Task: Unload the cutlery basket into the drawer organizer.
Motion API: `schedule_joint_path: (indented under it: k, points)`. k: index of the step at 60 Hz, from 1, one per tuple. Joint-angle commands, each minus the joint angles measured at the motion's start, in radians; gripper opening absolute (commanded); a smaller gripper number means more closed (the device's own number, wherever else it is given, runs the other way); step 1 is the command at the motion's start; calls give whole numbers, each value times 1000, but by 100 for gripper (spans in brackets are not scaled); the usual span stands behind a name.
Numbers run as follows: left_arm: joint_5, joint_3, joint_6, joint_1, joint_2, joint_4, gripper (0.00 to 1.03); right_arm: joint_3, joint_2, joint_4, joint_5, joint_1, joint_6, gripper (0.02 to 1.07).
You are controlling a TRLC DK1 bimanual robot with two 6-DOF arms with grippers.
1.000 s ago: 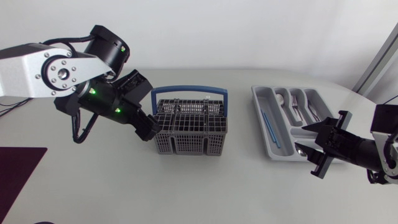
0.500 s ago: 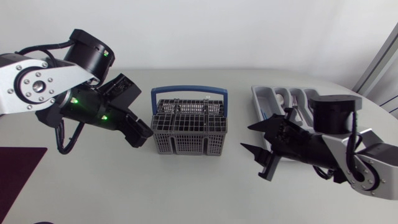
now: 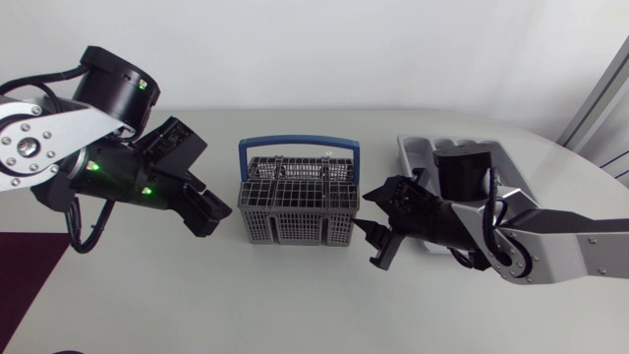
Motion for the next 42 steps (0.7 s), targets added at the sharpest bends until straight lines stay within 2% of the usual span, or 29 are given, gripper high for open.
schedule_joint_path:
  k: [1,12,24,42]
  points:
    - [-2,-27,-7,10,-19,4,98,32,28,23,12,12,32,66]
    - [0,-39,2,18,-26,5,98,48,74,69,48,10,25,66]
    - [4,-50,10,32,-42,5,98,38,77,76,47,10,20,66]
    - [7,-74,10,52,-98,8,98,-45,-132,-24,67,16,23,69]
